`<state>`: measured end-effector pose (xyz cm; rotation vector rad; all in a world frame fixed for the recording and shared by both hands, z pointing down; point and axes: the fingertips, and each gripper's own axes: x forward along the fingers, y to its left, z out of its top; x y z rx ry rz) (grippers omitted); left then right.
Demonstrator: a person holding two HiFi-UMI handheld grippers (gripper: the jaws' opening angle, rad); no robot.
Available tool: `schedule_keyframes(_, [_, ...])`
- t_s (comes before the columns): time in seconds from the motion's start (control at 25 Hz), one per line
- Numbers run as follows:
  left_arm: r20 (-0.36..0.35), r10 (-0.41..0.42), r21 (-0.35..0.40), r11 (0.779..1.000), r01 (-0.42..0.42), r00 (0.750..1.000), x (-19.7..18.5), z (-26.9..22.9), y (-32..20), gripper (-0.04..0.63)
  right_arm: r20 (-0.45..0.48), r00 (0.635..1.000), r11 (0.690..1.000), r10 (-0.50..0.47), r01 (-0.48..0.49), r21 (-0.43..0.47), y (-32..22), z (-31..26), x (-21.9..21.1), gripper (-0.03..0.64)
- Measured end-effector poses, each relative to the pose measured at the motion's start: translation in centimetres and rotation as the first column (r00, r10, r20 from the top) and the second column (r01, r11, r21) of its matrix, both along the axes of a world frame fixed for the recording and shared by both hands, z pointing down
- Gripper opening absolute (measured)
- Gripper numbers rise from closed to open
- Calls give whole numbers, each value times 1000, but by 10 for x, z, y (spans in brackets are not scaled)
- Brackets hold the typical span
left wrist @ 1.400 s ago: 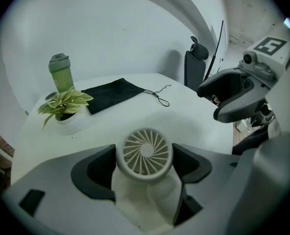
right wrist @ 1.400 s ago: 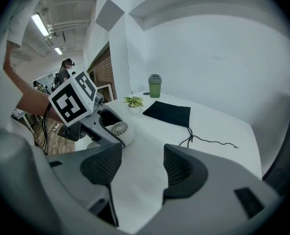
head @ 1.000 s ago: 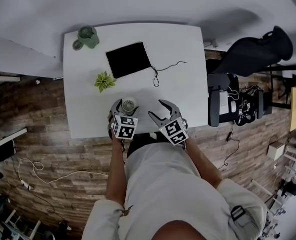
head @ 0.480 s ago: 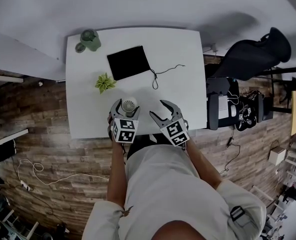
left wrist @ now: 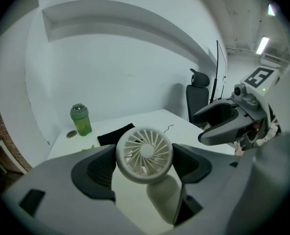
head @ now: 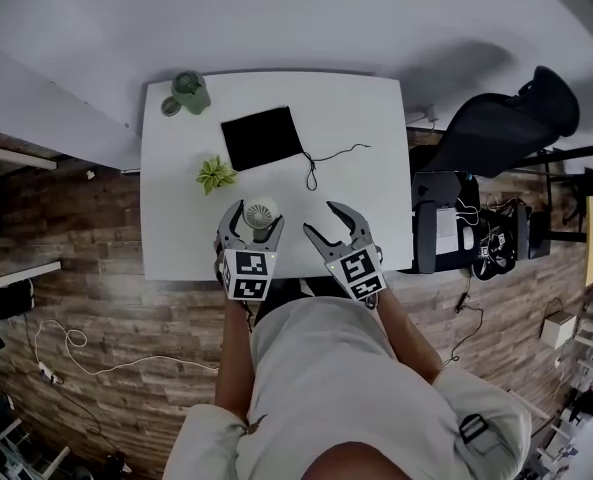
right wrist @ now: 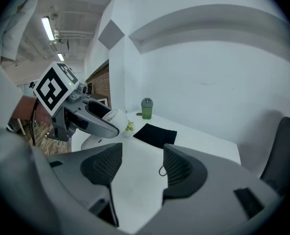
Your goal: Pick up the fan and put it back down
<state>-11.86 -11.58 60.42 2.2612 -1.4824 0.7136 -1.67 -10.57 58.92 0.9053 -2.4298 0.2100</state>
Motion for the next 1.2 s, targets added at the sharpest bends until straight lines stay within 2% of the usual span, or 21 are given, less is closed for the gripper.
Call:
schedule_keyframes(0.16, [-57, -5, 79, 997, 10, 998, 1, -41, -9, 354, 35, 999, 998, -1, -1, 57, -6, -31, -2, 265])
schedule_keyframes(0.28, [-71, -2, 144, 989, 12, 997, 1, -72, -12, 354, 63, 998, 995, -3, -4, 102, -8, -57, -3, 265])
schedule_keyframes(0.64, [-98, 29, 324, 946, 5, 995, 5, -158, -12, 354, 142, 990, 971, -20, -15, 237, -9, -133, -1, 264])
schedule_keyframes(0.96, [-119, 62, 428, 904, -5, 991, 7, -209, -6, 354, 189, 981, 938, -52, -17, 346, -10, -183, -1, 261])
schedule_keyframes(1.2, [-118, 100, 478, 878, -31, 988, 14, -227, -4, 354, 220, 974, 922, -50, -40, 385, -11, -203, 2, 259])
